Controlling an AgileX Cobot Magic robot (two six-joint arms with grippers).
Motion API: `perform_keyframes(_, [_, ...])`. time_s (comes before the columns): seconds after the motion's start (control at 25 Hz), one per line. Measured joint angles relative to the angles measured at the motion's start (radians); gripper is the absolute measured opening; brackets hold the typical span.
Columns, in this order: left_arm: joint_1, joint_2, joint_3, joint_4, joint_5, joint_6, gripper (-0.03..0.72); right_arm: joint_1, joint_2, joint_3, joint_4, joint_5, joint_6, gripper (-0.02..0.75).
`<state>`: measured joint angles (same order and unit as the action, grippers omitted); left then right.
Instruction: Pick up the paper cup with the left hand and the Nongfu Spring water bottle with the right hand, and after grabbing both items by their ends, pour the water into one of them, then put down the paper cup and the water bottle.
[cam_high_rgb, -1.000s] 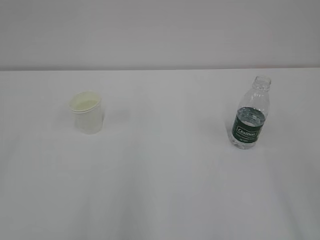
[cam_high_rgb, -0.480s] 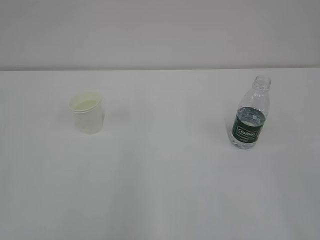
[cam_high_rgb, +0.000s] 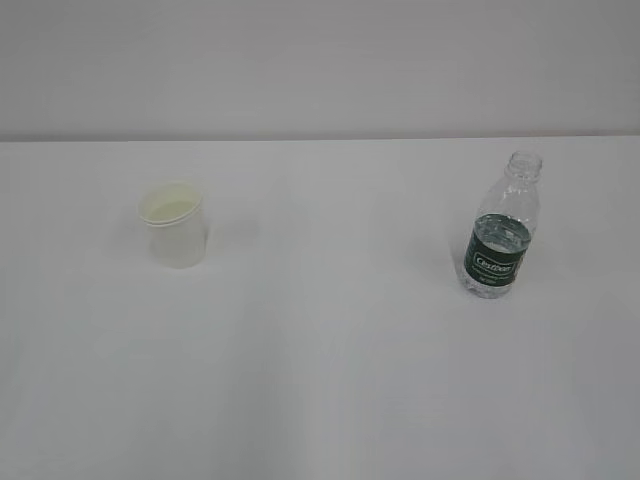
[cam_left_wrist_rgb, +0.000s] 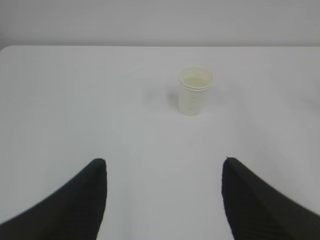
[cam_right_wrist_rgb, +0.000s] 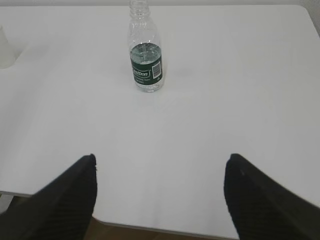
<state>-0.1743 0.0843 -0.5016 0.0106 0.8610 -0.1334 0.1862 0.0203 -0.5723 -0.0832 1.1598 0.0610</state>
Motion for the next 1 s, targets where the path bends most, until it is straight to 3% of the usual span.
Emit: perform_keyframes(1.0, [-0.002,-0.032,-0.059,-0.055,0.287,0.027,0.503,0.000,-0.019,0.060,-0.007,-0.003,0.000,0.591])
